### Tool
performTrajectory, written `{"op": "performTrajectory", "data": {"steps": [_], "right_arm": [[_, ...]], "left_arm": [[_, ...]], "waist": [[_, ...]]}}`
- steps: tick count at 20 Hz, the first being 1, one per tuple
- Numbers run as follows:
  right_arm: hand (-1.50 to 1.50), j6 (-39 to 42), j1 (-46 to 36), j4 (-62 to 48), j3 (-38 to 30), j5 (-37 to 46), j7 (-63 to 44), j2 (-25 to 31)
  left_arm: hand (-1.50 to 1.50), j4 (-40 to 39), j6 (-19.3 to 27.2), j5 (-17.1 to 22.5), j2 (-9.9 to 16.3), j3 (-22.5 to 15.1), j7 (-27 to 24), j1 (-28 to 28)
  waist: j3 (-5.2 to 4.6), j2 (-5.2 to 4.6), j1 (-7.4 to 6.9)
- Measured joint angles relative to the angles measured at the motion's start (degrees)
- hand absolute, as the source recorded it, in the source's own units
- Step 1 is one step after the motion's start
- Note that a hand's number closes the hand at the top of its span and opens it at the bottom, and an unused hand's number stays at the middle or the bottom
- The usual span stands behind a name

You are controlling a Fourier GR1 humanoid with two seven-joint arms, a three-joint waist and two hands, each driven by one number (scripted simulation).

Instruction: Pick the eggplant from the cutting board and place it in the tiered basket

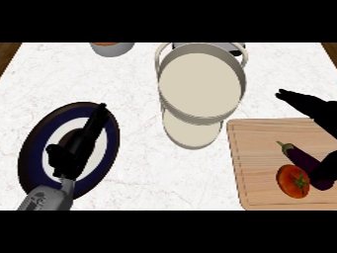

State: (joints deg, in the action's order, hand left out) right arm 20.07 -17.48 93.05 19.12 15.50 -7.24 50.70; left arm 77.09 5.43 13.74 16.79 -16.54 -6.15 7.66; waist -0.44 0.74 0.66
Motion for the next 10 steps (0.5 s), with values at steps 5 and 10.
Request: {"op": "performTrajectory", "data": {"steps": [5, 10], "right_arm": [[-1.50, 11.8, -2.9, 8.1, 3.4, 1.9, -9.7, 6.7], [-1.50, 19.8, -1.8, 17.8, 3.9, -0.7, -22.6, 5.9]], "left_arm": [[0.00, -0.3, -1.0, 0.0, 0.2, 0.4, -0.7, 0.1], [0.00, -0.1, -1.4, -0.6, -0.6, 0.8, -1.3, -0.5]], "waist": [[0.12, -0.23, -0.17], [0.27, -0.41, -0.19]]}}
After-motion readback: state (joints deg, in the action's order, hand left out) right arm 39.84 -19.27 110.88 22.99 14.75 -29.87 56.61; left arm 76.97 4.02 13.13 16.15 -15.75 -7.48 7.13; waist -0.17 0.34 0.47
